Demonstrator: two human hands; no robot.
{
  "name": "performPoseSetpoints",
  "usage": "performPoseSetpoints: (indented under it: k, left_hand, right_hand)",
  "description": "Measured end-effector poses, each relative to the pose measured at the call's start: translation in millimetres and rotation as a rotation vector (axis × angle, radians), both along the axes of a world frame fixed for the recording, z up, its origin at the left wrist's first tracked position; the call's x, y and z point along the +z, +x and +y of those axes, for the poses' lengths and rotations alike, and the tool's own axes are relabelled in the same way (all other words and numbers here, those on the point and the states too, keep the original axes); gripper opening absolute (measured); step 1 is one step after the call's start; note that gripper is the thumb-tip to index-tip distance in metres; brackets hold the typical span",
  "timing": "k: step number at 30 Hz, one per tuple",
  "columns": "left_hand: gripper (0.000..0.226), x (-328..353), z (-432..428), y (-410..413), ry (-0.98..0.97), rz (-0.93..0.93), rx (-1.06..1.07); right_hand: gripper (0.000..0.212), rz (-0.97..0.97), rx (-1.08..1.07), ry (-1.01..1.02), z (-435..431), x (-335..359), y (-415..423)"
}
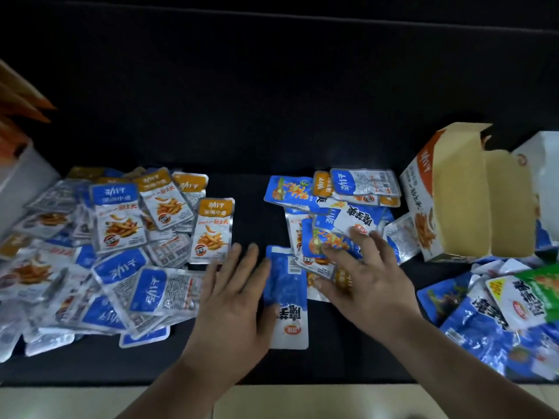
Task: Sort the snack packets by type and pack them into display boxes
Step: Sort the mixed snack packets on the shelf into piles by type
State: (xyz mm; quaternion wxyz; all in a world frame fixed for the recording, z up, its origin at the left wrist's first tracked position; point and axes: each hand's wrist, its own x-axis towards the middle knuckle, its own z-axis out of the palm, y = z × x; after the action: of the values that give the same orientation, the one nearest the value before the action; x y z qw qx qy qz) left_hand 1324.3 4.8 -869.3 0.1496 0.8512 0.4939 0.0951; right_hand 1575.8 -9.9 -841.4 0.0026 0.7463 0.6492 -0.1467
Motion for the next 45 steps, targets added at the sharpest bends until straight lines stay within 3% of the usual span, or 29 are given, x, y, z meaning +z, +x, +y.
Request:
performPoseSetpoints:
  k: [3,6,7,10,12,17,23,26,30,34,39,45]
  left_hand:
    - [0.068,-0.5,-10.3,13.7,-0.006,0.049,-0.155]
    - [0.063,9.6,-17.2,19.0,0.085,0.171,-0.152]
    - [0.062,13.2,-21.0,19.2,0.118,0.188,-0.139]
    - [0.063,12.3,-41.1,22.2,0.214,0.219,-0.138]
    - [0.062,6.4,-54.8,28.1,0.241,0.213,-0.153]
    - [0.054,6.1,-66.0,47.6,0.136,0.129,-0.161]
    - [0.060,20.8,-54.6,67.6,0.061,-0.102,-0.268]
    - [0.067,17.4,-41.4,76.3,0.037,-0.035,-0.350]
    - [0.063,14.7,-41.6,69.3,-0.018,-0.009,-0.322]
    - [0.052,15.7,-51.5,40.1,0.064,0.069,-0.279]
    - [0.051,18.3,-47.9,17.2,0.149,0.188,-0.199]
    - [0.063,21.0,-27.8,-27.0,0.119,0.320,-0.003]
  right_hand:
    - [0.073,0.025,0.022,0.080,-1.8,-5.4,5.8]
    - [0.065,0.322,-0.002,0.286,-10.8,-9.1,17.7]
    - [0.057,0.396,-0.028,0.365,-17.7,-8.2,20.6]
    - [0.026,0.348,-0.091,0.530,-45.3,1.6,14.5]
    - [0.019,0.371,-0.079,0.489,-64.0,6.8,-2.8]
    - [0.037,0.277,0.174,0.272,-77.9,-0.7,-27.9]
    - [0.066,0.144,0.092,0.187,-86.1,7.7,-7.3]
    - [0.056,0.185,0.044,0.200,-95.0,0.6,4.5]
    - [0.046,0.074,-0.046,0.197,-98.2,-7.1,27.3]
    - [0.032,-0.056,-0.078,0.259,-88.5,5.9,29.8]
    - [0.046,0.035,-0.030,0.305,-58.8,2.7,12.6]
    - [0.043,0.080,-0.135,0.290,-25.8,-5.7,24.2]
